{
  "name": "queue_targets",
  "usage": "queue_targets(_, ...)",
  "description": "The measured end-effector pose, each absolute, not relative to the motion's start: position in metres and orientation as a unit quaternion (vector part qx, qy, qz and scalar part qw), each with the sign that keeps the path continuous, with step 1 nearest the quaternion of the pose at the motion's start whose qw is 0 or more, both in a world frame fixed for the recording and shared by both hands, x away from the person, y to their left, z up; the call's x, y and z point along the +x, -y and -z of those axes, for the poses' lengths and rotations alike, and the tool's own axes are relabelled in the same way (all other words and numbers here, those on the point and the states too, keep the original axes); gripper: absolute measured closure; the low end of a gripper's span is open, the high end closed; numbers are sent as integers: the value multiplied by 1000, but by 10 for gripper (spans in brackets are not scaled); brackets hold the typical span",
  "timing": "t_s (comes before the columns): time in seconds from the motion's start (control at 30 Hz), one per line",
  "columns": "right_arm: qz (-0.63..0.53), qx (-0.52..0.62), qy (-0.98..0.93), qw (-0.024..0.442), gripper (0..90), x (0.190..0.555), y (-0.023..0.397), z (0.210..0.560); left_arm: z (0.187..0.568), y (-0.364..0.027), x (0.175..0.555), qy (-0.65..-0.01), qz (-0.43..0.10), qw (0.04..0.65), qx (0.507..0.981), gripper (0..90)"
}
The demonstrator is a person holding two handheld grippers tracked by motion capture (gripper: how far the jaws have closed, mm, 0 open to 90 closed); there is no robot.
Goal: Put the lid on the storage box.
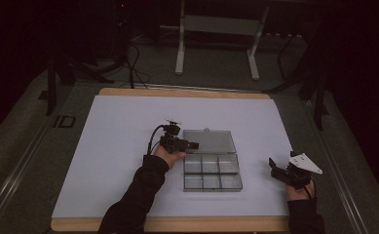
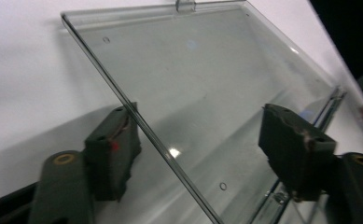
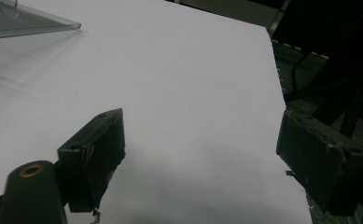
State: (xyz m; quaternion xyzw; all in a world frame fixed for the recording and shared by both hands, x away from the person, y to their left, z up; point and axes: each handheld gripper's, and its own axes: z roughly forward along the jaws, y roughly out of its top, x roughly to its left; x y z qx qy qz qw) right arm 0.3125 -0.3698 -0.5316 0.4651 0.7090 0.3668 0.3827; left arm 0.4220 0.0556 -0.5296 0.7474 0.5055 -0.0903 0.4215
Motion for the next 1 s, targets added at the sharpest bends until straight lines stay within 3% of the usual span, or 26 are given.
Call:
queue_targets(0.23, -359, 466, -712, 383, 152, 314, 369, 532, 522, -60, 419, -484, 84, 455, 743, 489)
queue_targets(0.27, -348, 462, -715, 392, 152, 314, 366, 532, 521, -62, 418, -480, 82, 461, 742, 545)
queue_targets(0.4, -318, 443, -730, 412, 151, 313, 357, 534, 517, -68, 416, -468, 81, 482, 736, 629)
queue_targets(0.57, -324, 442, -730, 408, 151, 313, 357, 532, 515, -71, 413, -454, 73, 498, 736, 656)
queue_targets(1.0, -412, 427, -728, 344, 151, 317, 334, 499, 508, -77, 404, -415, 50, 516, 748, 744)
